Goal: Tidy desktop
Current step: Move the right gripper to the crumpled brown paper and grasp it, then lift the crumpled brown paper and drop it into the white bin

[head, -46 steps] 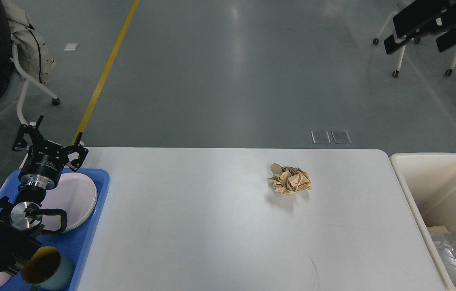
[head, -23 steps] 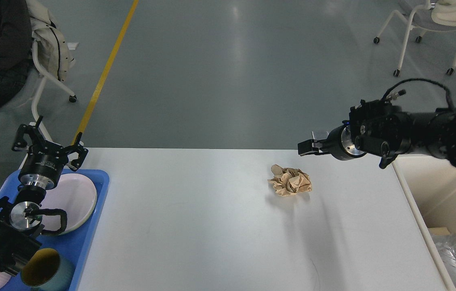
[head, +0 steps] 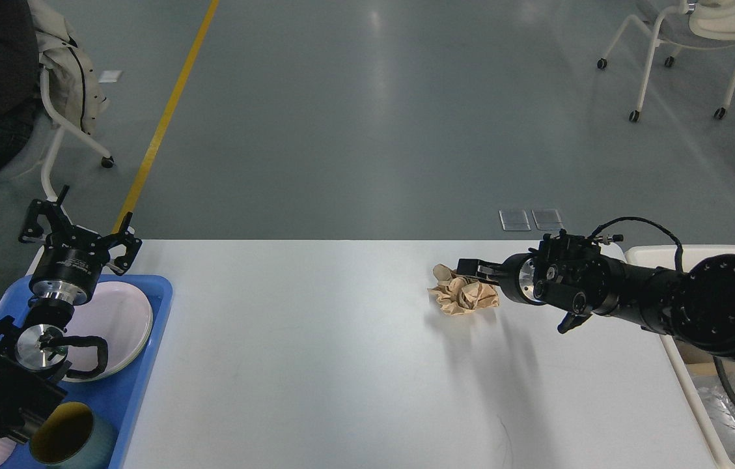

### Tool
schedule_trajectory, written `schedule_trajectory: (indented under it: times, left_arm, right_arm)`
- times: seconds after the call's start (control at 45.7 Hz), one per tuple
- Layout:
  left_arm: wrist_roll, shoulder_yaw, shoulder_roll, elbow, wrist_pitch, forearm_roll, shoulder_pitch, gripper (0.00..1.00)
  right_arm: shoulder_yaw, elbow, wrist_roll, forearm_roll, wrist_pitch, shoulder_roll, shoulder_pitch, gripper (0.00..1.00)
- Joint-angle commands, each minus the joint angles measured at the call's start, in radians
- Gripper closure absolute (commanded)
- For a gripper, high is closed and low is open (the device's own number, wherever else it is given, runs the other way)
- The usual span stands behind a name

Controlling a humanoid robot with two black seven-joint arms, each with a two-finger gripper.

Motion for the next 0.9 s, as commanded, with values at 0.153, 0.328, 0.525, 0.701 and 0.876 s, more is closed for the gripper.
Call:
schedule_trajectory:
  times: [0.153,0.328,0.525,0.701,0.876]
  left_arm:
    - [0.000,0.000,0.000,0.000,0.000,0.000,0.000,0.00]
    - [0.000,0.000,0.000,0.000,0.000,0.000,0.000,0.00]
    - [0.000,0.000,-0.001,0.000,0.000,0.000,0.000,0.00]
    - [0.000,0.000,-0.001,0.000,0.000,0.000,0.000,0.00]
    - [0.000,0.000,0.000,0.000,0.000,0.000,0.000,0.00]
  right_arm:
    - [0.085,-0.021,-0.004,0.001,-0.032,0.029,-0.055,0.00]
    - [0.091,-0.025,-0.021,-0.011,-0.080,0.041,-0.092,0.00]
    - [0.093,-0.051,-0.024,-0.051,-0.100,0.063,-0.132,0.02]
    - [0.091,-0.043,-0.024,-0.054,-0.101,0.064,-0.138,0.53]
    - [0.068,0.033,-0.022,-0.060,-0.059,0.049,-0.100,1.00]
